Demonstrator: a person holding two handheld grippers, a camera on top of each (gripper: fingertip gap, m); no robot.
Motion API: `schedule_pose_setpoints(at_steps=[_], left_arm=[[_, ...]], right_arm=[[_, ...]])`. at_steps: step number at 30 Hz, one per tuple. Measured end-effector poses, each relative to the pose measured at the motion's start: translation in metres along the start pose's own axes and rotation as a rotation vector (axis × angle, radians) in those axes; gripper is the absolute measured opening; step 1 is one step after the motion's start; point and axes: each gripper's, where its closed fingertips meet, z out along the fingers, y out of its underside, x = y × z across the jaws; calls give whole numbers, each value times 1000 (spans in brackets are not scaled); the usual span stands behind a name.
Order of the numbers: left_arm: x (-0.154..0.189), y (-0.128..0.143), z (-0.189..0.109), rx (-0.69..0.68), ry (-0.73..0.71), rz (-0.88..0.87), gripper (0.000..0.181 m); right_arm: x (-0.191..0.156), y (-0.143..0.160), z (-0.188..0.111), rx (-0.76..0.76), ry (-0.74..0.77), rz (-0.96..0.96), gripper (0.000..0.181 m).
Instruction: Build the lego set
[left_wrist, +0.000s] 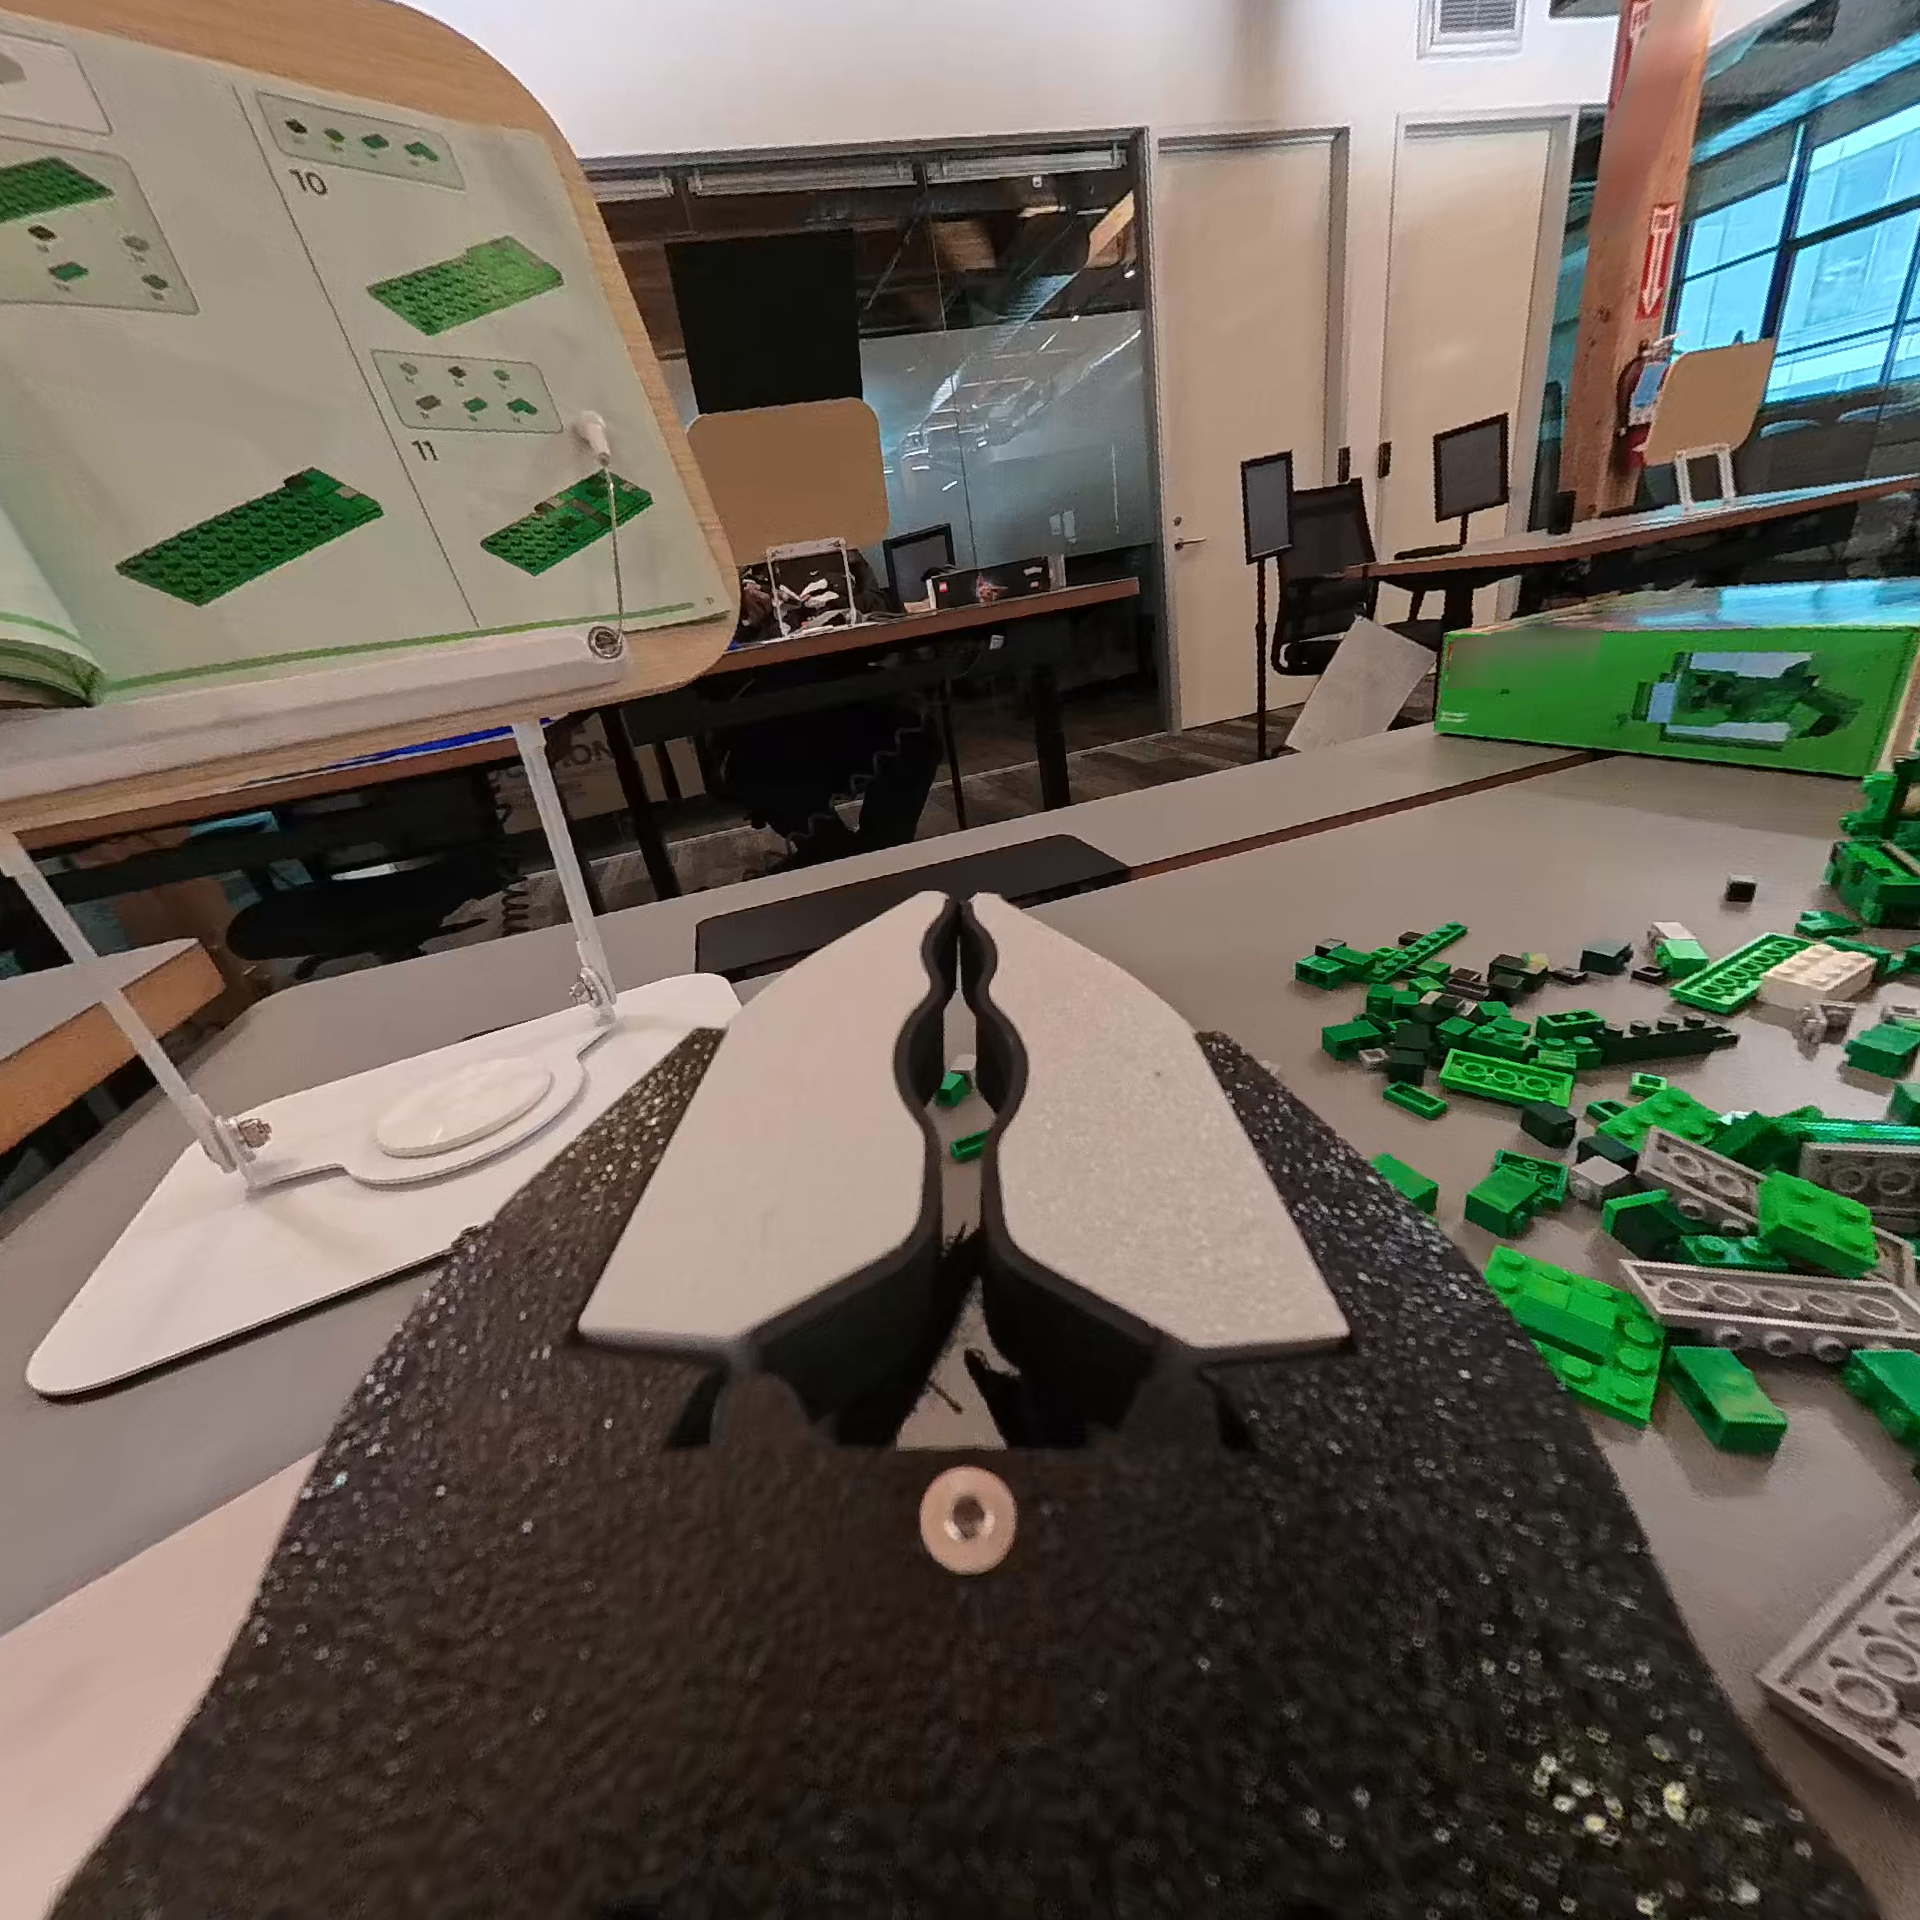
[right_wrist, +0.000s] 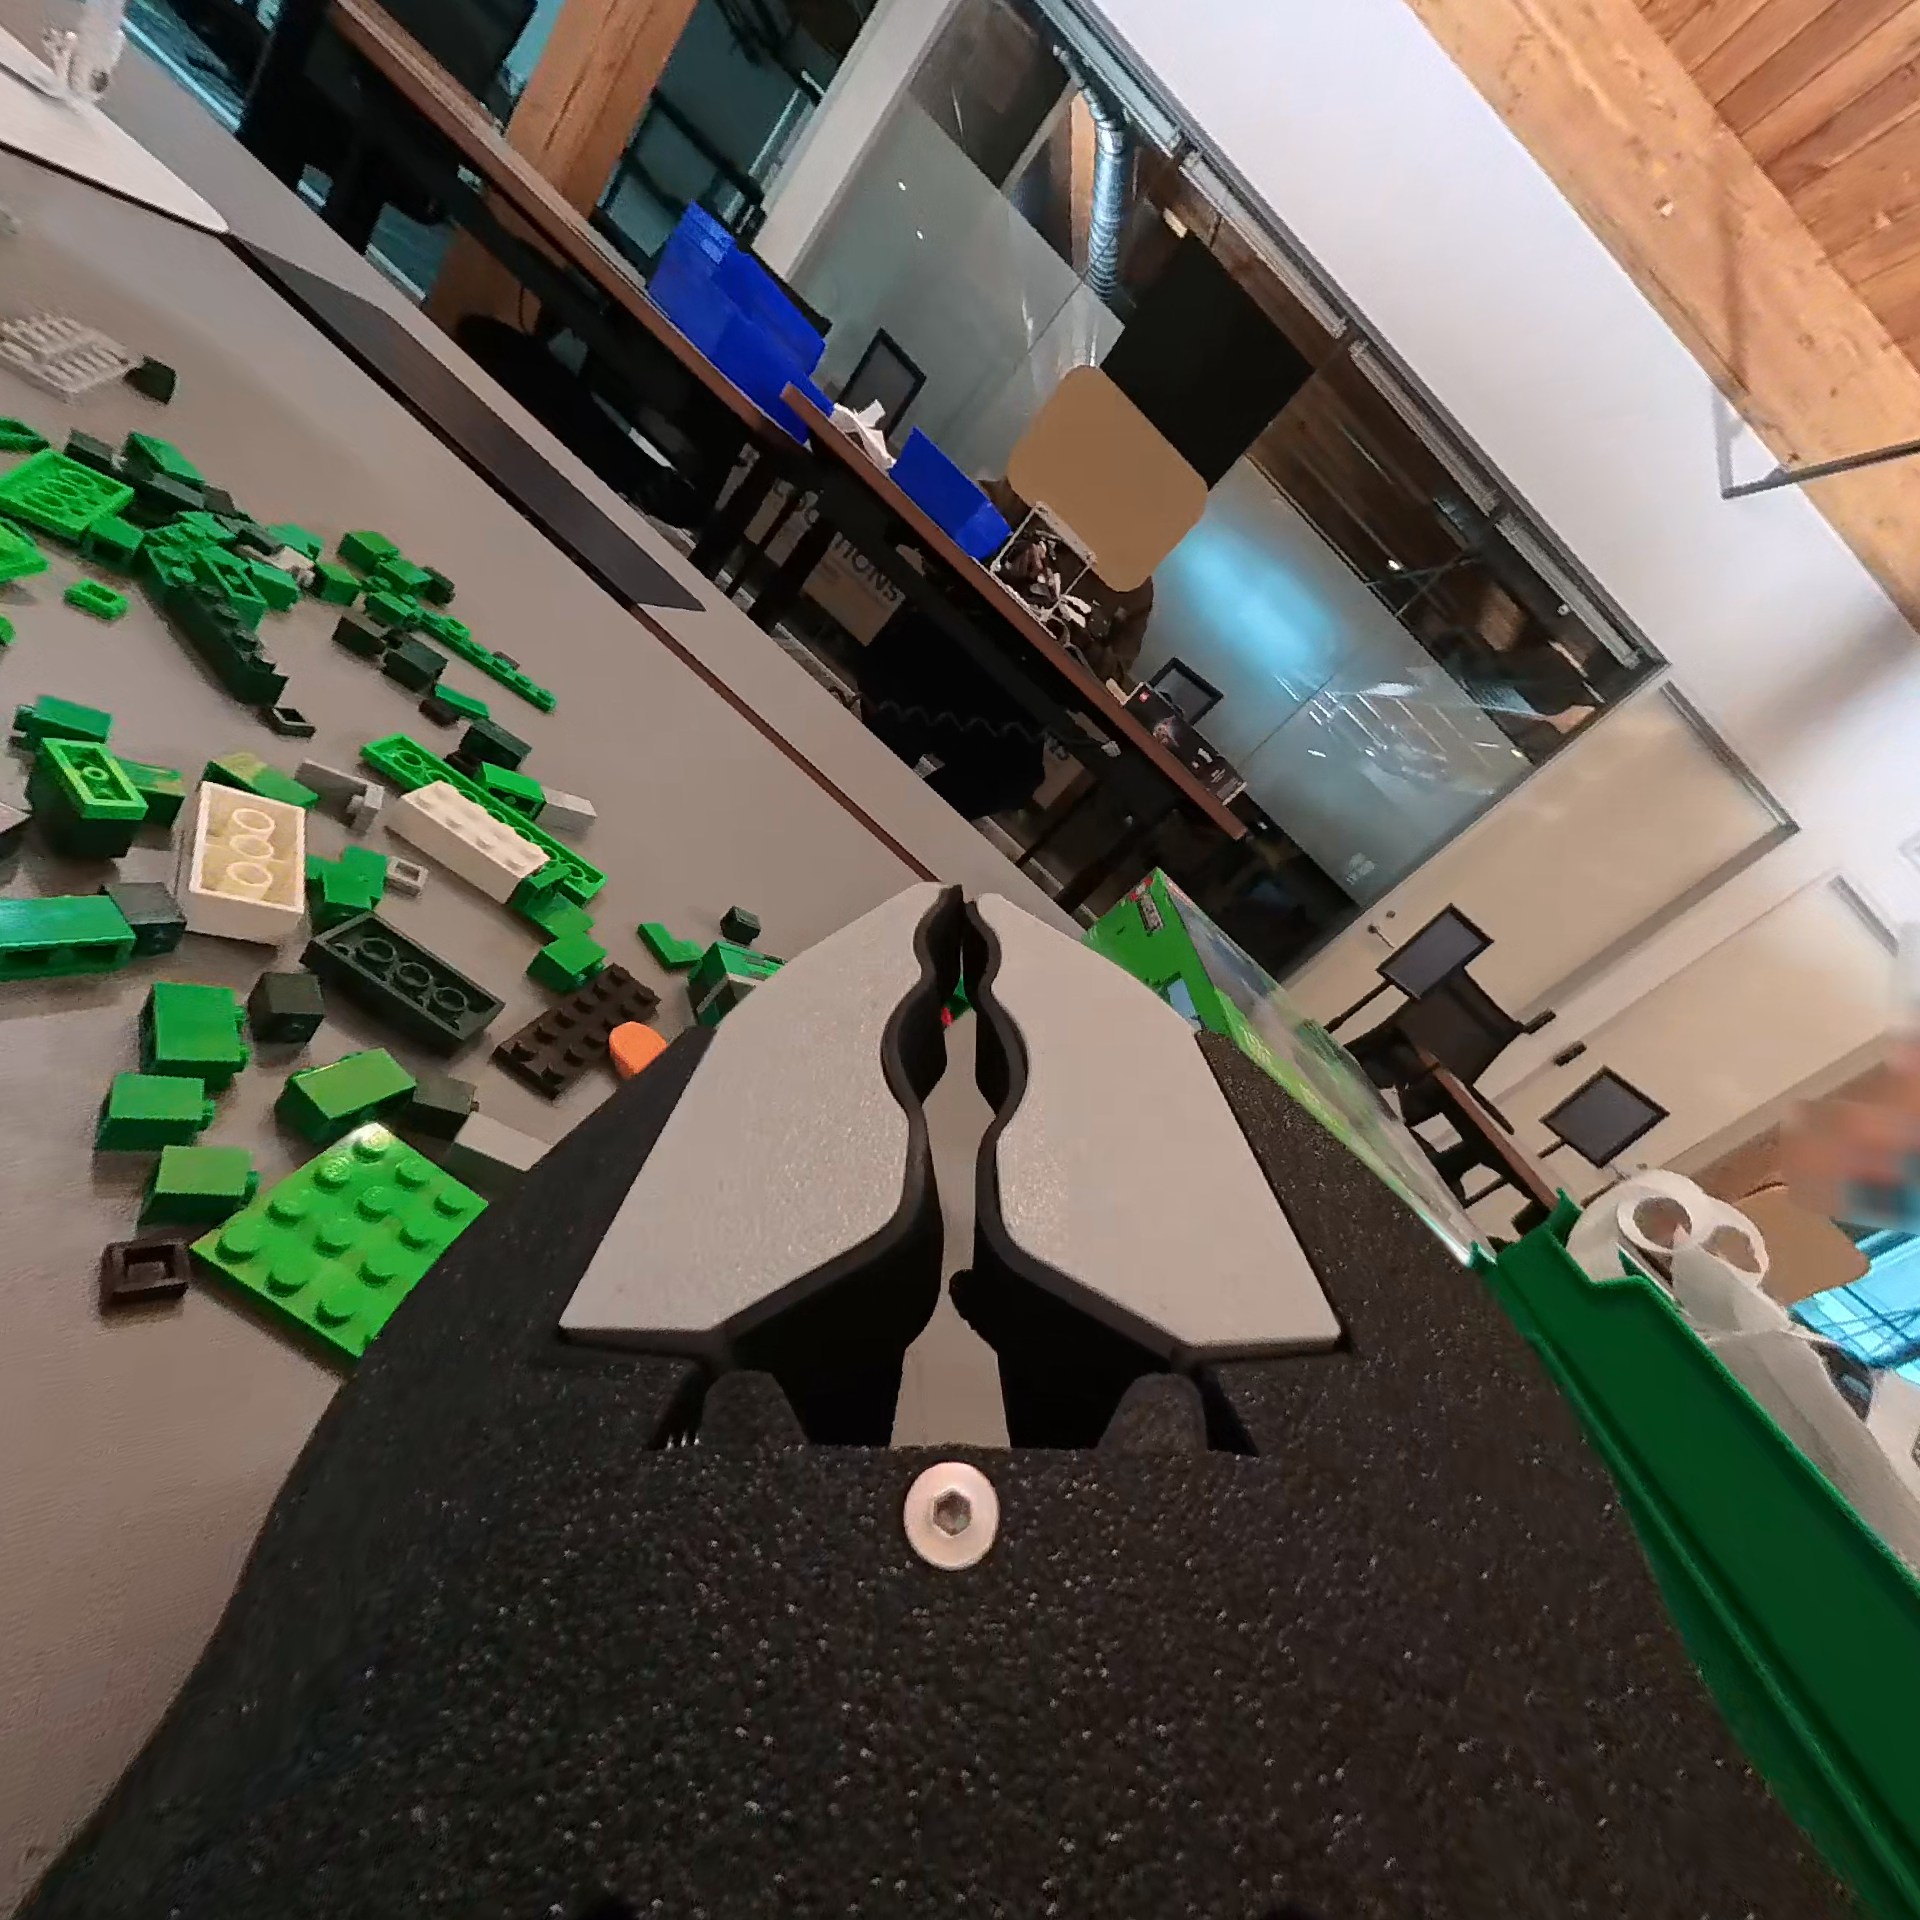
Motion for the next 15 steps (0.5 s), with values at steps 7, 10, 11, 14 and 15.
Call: schedule_pose_setpoints(at_steps=[7, 10, 11, 14, 15], left_arm=[[7, -2, 2, 8, 30, 51, 0], [14, -10, -2, 43, 56, 70, 0], [23, -14, -4, 65, 100, 101, 0], [43, -27, -11, 97, 157, 172, 0], [46, -36, -14, 118, 157, 185, 0]], right_arm=[[-1, 5, 3, -37, 8, -30, 0], [-3, 2, 3, -32, 12, -62, 0], [-1, 0, 1, -21, 29, -73, 0], [8, -10, -5, 38, 87, -54, 0], [13, -12, -6, 42, 102, -27, 0]])
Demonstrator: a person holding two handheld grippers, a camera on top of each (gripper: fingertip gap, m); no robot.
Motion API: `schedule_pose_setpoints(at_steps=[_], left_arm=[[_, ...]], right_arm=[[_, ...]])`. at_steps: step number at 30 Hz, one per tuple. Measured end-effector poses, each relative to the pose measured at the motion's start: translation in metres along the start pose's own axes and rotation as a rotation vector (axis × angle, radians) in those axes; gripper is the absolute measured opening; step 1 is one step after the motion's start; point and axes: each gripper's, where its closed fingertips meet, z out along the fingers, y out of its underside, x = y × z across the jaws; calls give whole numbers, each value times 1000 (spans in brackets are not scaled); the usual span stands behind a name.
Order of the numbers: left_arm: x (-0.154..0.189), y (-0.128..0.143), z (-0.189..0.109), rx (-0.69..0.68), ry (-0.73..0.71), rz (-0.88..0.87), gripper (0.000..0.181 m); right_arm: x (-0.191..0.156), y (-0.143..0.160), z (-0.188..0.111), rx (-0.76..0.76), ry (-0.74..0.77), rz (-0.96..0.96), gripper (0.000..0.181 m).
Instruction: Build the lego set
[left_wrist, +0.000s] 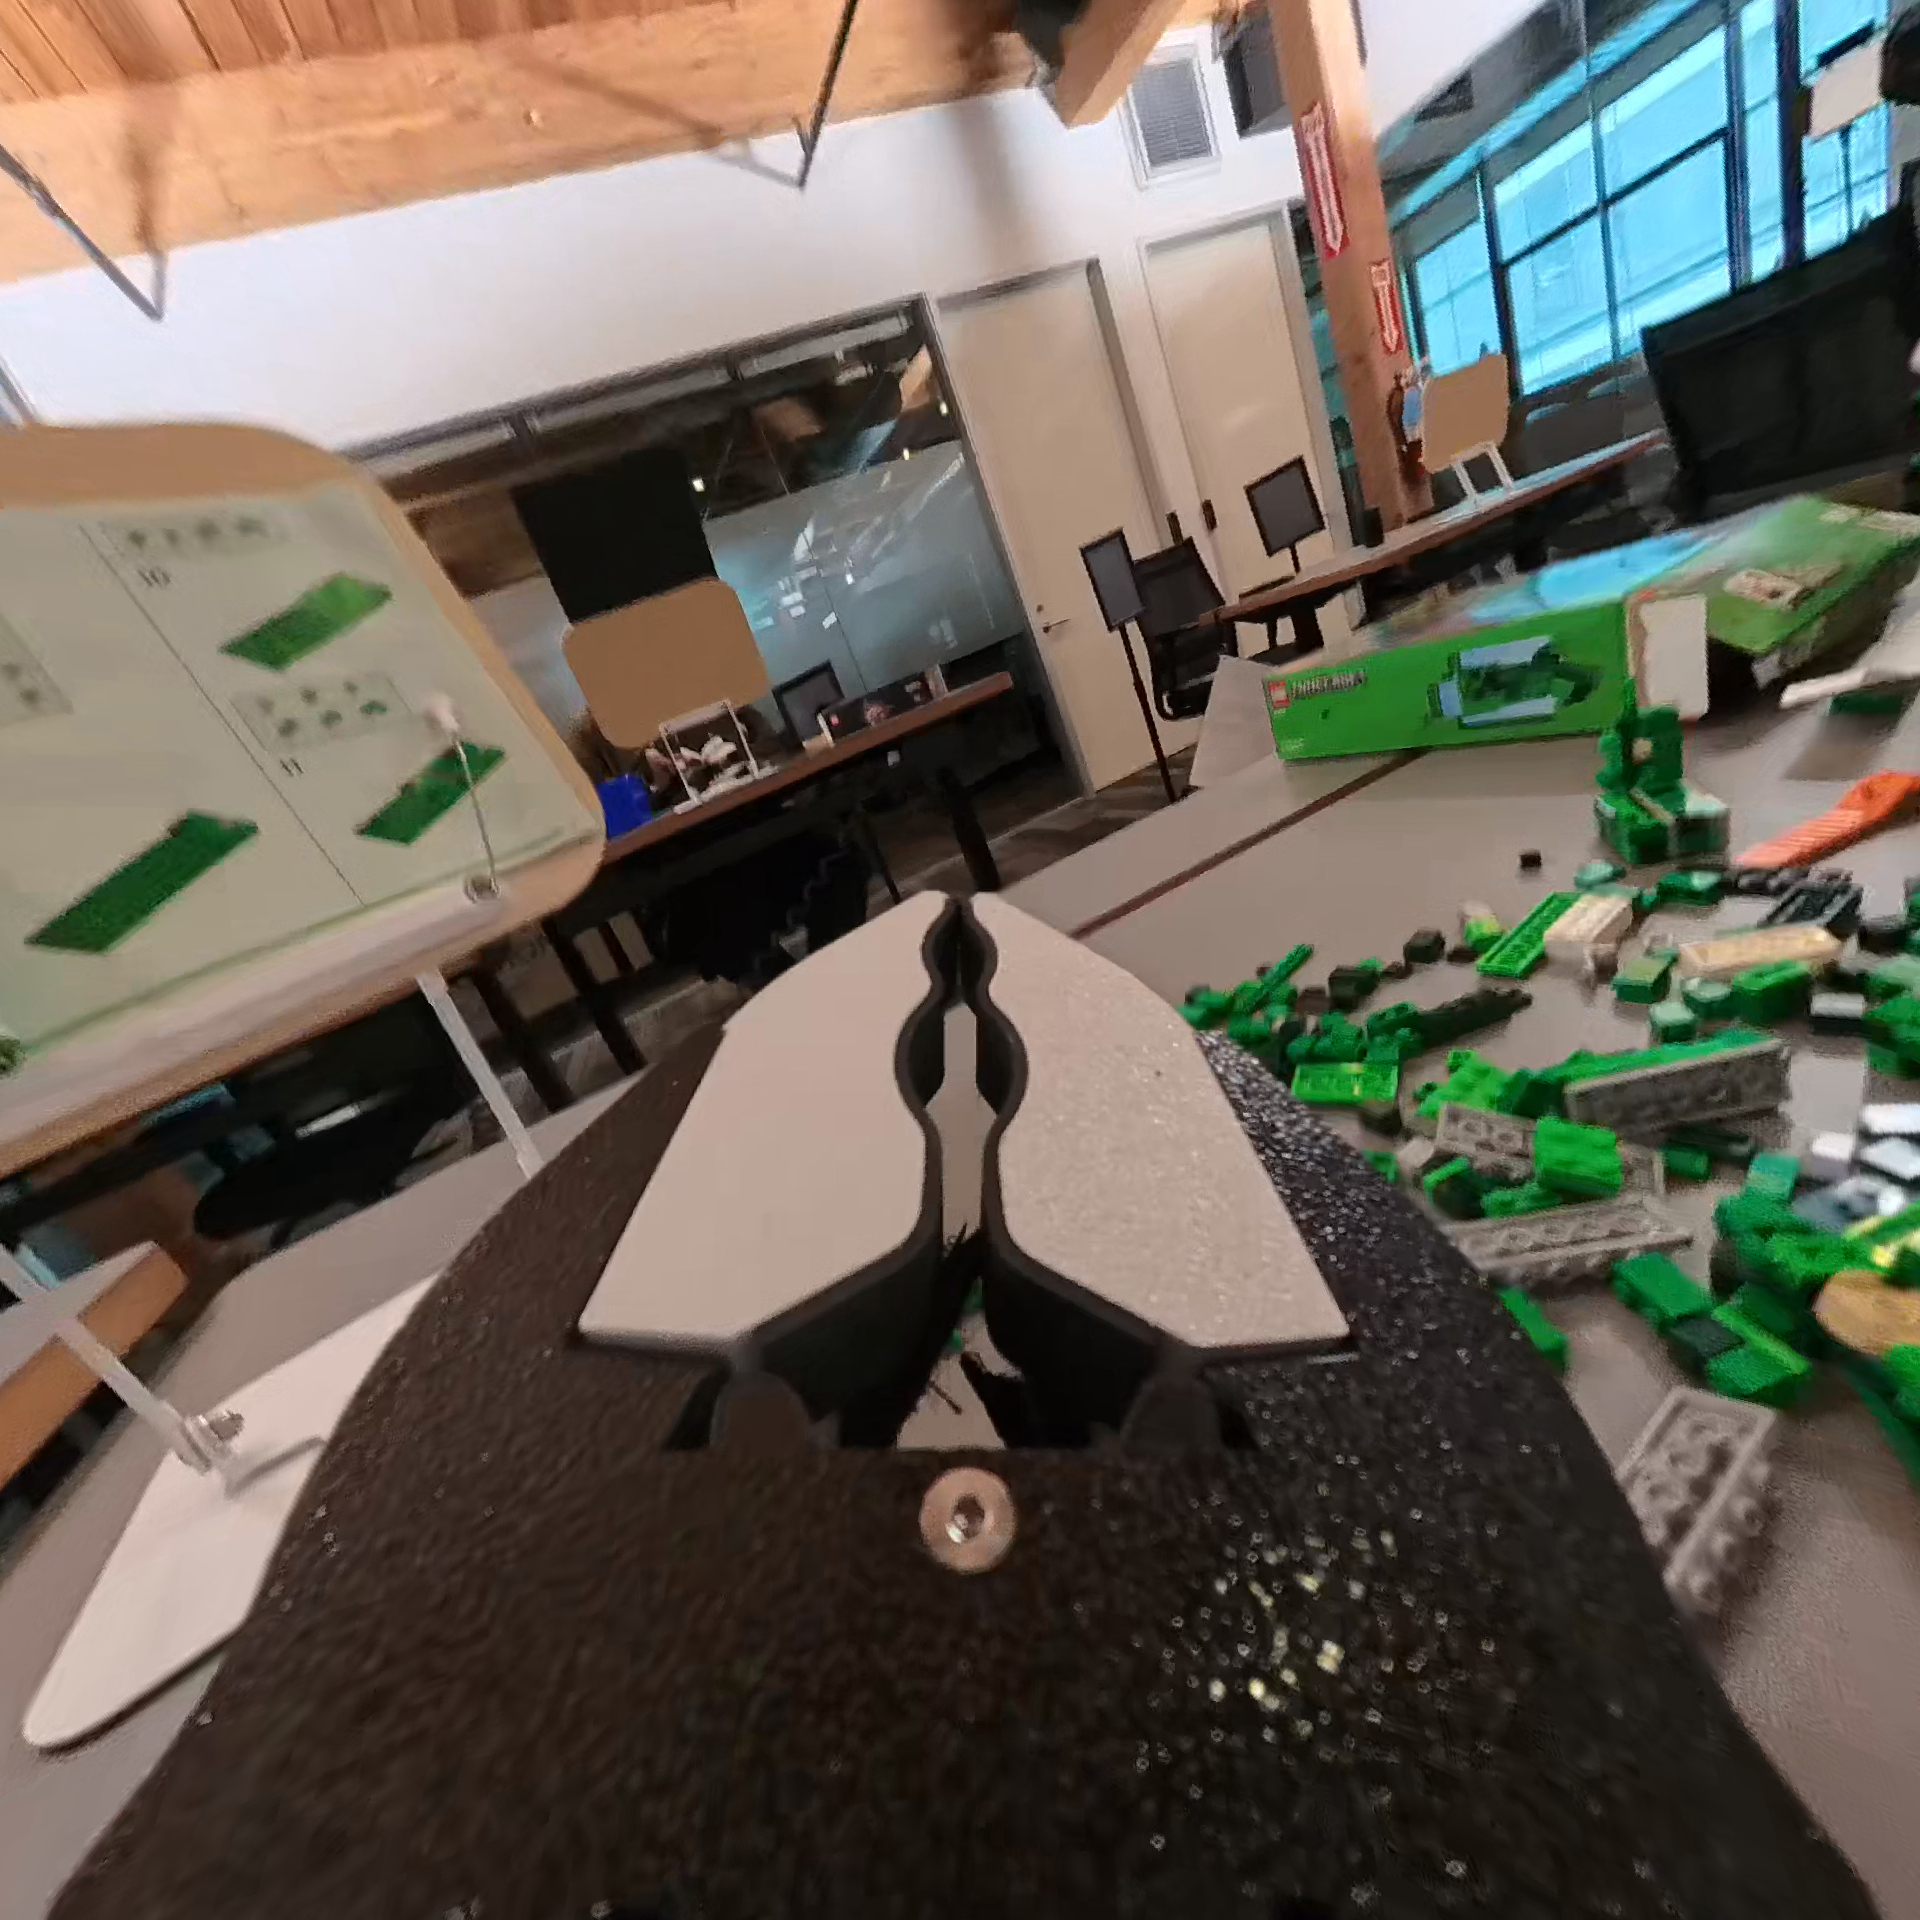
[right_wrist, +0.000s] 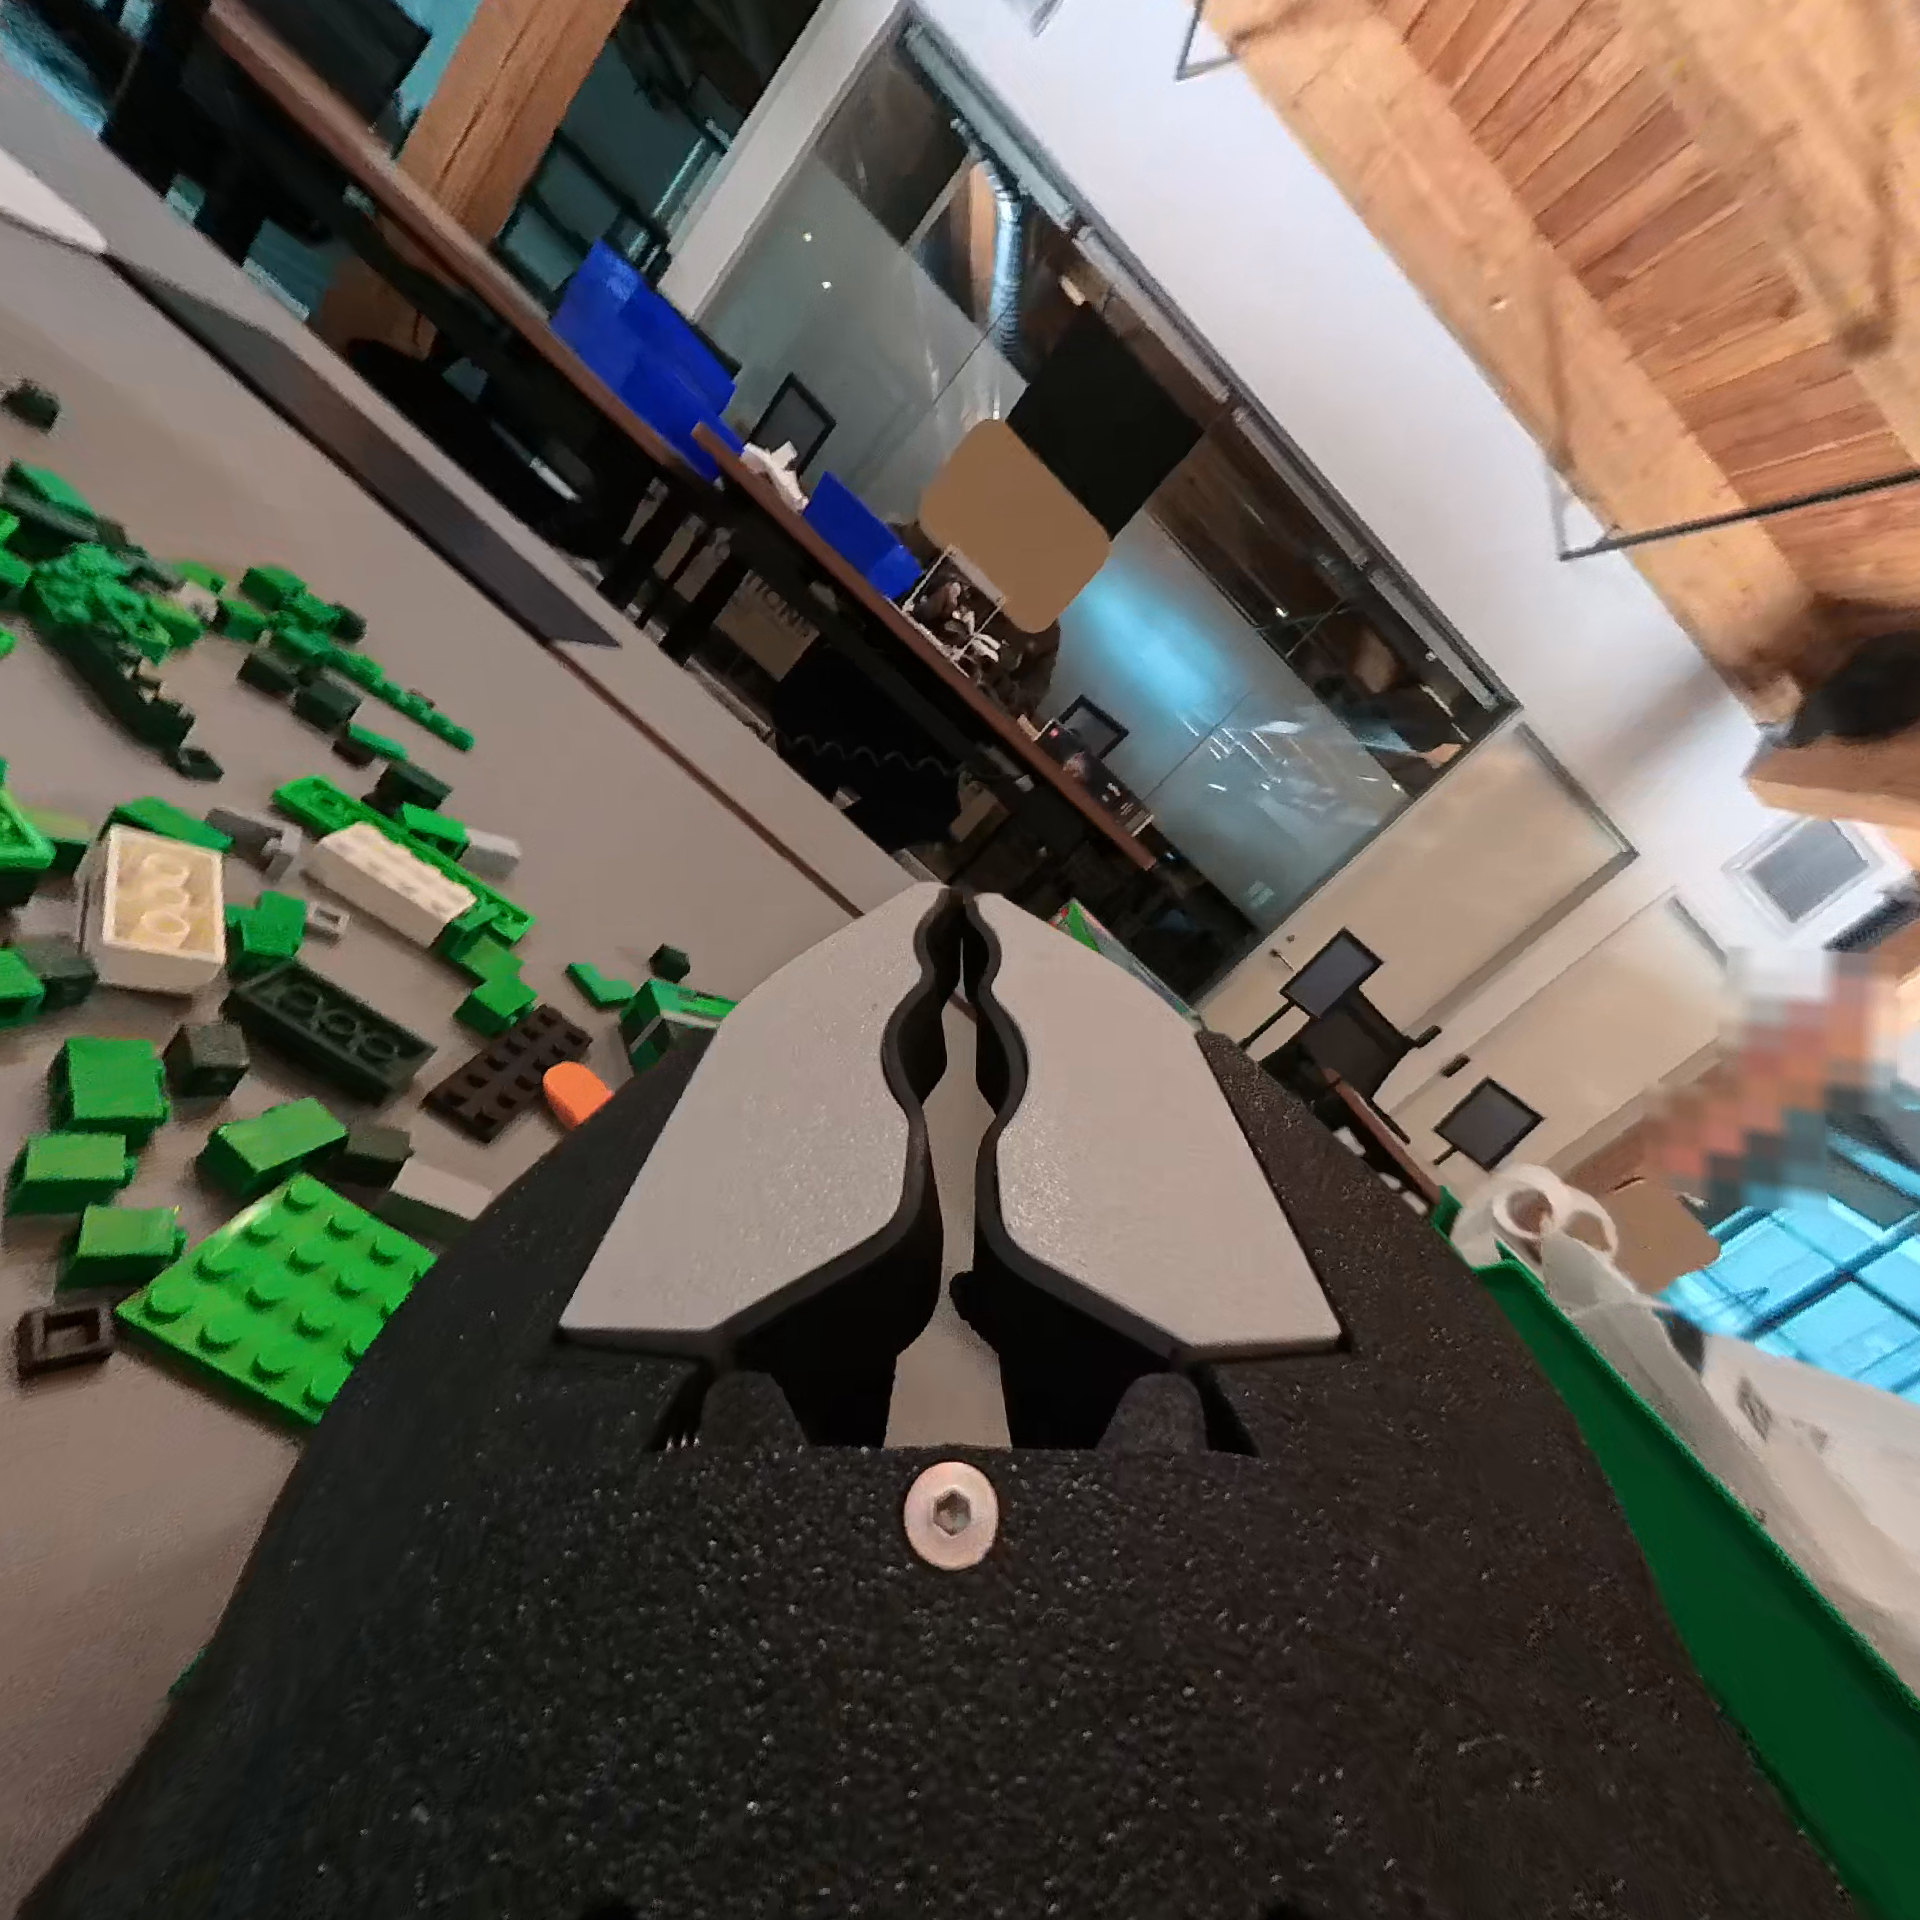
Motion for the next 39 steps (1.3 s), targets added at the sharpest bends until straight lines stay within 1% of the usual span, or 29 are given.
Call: schedule_pose_setpoints(at_steps=[2, 3, 4, 5, 6, 8, 10, 12, 14, 16, 19, 20, 21, 22, 23, 25, 27, 28, 29, 30, 31, 32, 33, 34, 36, 39], left_arm=[[0, -25, -7, 57, -33, -28, 0], [1, -34, -12, 56, -38, -68, 0], [2, -37, -16, 22, -54, -111, 0], [5, -39, -21, -30, -64, -134, 0], [12, -44, -28, -65, -43, -136, 0], [24, -62, -47, -89, -9, -128, 0], [29, -82, -72, -112, -5, -126, 0], [40, -101, -99, -136, 49, -165, 0], [55, -116, -134, -169, 118, -211, 0], [70, -129, -175, -191, 177, -229, 0], [79, -143, -243, -197, 172, -249, 0], [78, -152, -263, -169, 156, -254, 0], [77, -166, -277, -130, 154, -247, 0], [77, -177, -290, -149, 159, -240, 0], [75, -187, -302, -174, 152, -236, 0], [75, -216, -328, -147, 151, -240, 0], [78, -237, -358, -117, 148, -258, 0], [80, -240, -375, -130, 142, -249, 0], [81, -238, -393, -167, 133, -228, 0], [82, -233, -410, -230, 153, -192, 0], [86, -227, -427, -320, 208, -166, 0], [85, -224, -444, -399, 250, -176, 0], [81, -226, -460, -430, 253, -209, 0], [74, -232, -476, -418, 238, -246, 0], [54, -244, -507, -352, 147, -311, 0], [26, -248, -562, -363, 10, -387, 0]], right_arm=[[13, -6, 0, -8, 41, 19, 0], [18, -15, 1, -19, 43, 23, 0], [20, -27, 1, -26, 11, 42, 0], [17, -44, 0, -29, -48, 73, 0], [13, -60, -3, -39, -120, 106, 0], [1, -85, -13, -87, -257, 177, 0], [-14, -103, -32, -154, -393, 241, 0], [-22, -118, -62, -182, -468, 269, 0], [-26, -133, -99, -175, -497, 285, 0], [-25, -145, -142, -145, -487, 302, 0], [-21, -163, -213, -78, -441, 355, 0], [-21, -168, -238, -51, -433, 390, 0], [-21, -174, -263, -23, -426, 426, 0], [-21, -179, -285, 7, -416, 452, 0], [-17, -186, -302, 40, -396, 464, 0], [-2, -210, -317, 61, -369, 522, 0], [-1, -246, -336, 109, -440, 565, 0], [-2, -260, -346, 133, -460, 552, 0], [-6, -269, -356, 146, -470, 519, 0], [-10, -276, -366, 157, -478, 480, 0], [-16, -280, -374, 163, -487, 442, 0], [-23, -283, -381, 168, -501, 405, 0], [-29, -285, -386, 169, -517, 368, 0], [-34, -288, -389, 168, -532, 341, 0], [-41, -300, -390, 192, -566, 346, 0], [-62, -335, -393, 302, -694, 458, 0]])
